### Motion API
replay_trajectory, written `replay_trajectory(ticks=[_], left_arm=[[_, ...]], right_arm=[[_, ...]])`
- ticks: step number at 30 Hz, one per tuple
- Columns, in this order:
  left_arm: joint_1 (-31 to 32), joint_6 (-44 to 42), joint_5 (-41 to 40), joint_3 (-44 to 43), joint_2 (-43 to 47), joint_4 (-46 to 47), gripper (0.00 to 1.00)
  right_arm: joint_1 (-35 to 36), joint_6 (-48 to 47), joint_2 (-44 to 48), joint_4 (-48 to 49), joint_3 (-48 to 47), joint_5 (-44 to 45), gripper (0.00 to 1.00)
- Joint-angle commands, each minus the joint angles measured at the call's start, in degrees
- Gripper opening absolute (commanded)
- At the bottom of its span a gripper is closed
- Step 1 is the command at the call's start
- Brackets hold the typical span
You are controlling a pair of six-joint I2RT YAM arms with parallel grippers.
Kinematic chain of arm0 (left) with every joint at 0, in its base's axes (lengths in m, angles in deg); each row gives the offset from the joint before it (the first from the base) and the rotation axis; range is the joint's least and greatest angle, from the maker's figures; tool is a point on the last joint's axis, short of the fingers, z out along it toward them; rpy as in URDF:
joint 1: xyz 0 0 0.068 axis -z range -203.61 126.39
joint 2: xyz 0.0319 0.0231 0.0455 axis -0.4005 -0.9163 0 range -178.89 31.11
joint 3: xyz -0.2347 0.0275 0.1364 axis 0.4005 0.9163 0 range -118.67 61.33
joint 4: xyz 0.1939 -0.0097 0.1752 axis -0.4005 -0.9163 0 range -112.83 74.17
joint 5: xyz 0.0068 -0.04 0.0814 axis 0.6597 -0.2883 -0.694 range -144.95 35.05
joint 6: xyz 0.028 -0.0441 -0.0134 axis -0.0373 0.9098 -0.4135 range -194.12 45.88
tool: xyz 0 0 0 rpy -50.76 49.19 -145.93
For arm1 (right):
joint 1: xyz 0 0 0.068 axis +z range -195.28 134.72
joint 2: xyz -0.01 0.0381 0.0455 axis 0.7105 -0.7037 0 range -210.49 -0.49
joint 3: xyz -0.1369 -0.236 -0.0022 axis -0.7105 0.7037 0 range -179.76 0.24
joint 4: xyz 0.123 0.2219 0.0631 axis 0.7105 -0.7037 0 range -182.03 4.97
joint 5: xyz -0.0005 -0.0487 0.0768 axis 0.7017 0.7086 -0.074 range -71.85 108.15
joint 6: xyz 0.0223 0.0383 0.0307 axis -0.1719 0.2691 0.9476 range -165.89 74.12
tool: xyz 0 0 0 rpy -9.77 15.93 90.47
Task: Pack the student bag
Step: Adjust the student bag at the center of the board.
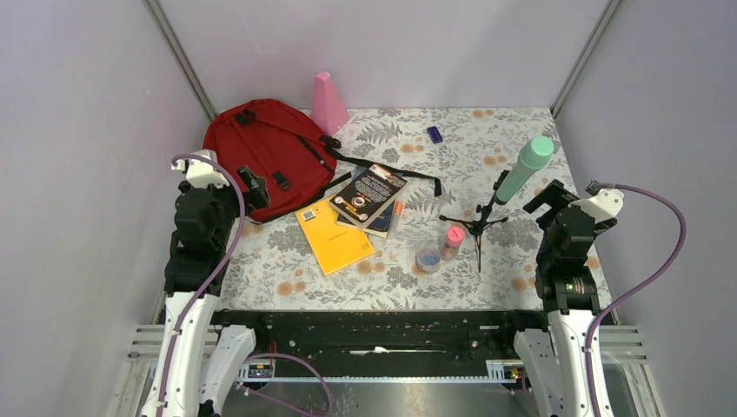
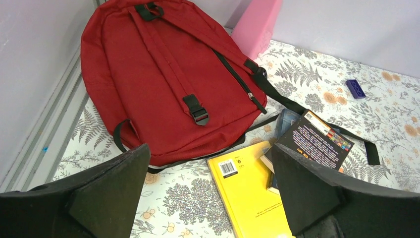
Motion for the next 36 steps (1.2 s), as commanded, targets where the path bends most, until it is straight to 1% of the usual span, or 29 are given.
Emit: replay_trajectory(ticks=[1, 12, 15, 18, 20, 21, 25, 27, 29, 31, 33, 36], left_arm=[[-0.2, -0.2, 2.2, -1.6, -0.4, 3.1, 0.99], [-0.2, -1.3, 1.2, -1.0, -2.0, 3.3, 0.99], [-0.2, -1.1, -2.0, -1.6, -4.2, 2.0, 0.99], [-0.6, -1.0, -4.4, -3.6, -8.6, -0.3, 0.99], [-2.2, 0.0, -3.2, -4.5, -12.0, -0.2, 0.99], [-4.9, 1.2, -1.1, -4.9, -13.8, 0.1, 0.99], [-16.0, 8.5, 13.1, -4.7, -20.4, 2.4, 0.99], [-19.5, 12.1, 17.7, -3.3, -23.3, 4.9, 0.99], [-20.9, 12.9, 18.2, -3.2, -25.8, 5.7, 0.99], [-21.4, 11.8, 15.9, -3.9, -28.7, 5.1, 0.99], [-23.1, 12.0, 15.6, -4.1, -31.9, 4.8, 0.99], [-27.0, 14.6, 18.5, -3.2, -36.4, 6.7, 0.99]], right_arm=[[-0.1, 0.5, 0.0, 2.9, -0.1, 0.6, 1.0], [0.0, 0.3, -0.7, 2.9, -0.4, -0.4, 1.0], [0.0, 0.3, -0.6, 2.6, -1.2, -1.1, 1.0], [0.0, -0.1, -0.5, 2.3, -1.8, -1.4, 1.0], [0.0, 0.0, -0.8, 2.4, -1.9, -1.2, 1.0], [0.0, 0.2, -1.1, 2.4, -2.2, -1.4, 1.0], [0.0, 1.0, -2.3, 0.9, -4.2, -4.0, 1.0], [0.0, 1.4, -2.4, 0.8, -4.7, -6.2, 1.0], [0.0, 1.2, -2.4, 0.8, -5.1, -9.1, 1.0], [-0.1, 0.9, -2.4, 0.7, -5.3, -10.2, 1.0], [0.0, 0.5, -2.6, 0.3, -5.7, -9.9, 1.0], [0.0, -0.4, -2.6, -0.5, -6.8, -8.5, 1.0]])
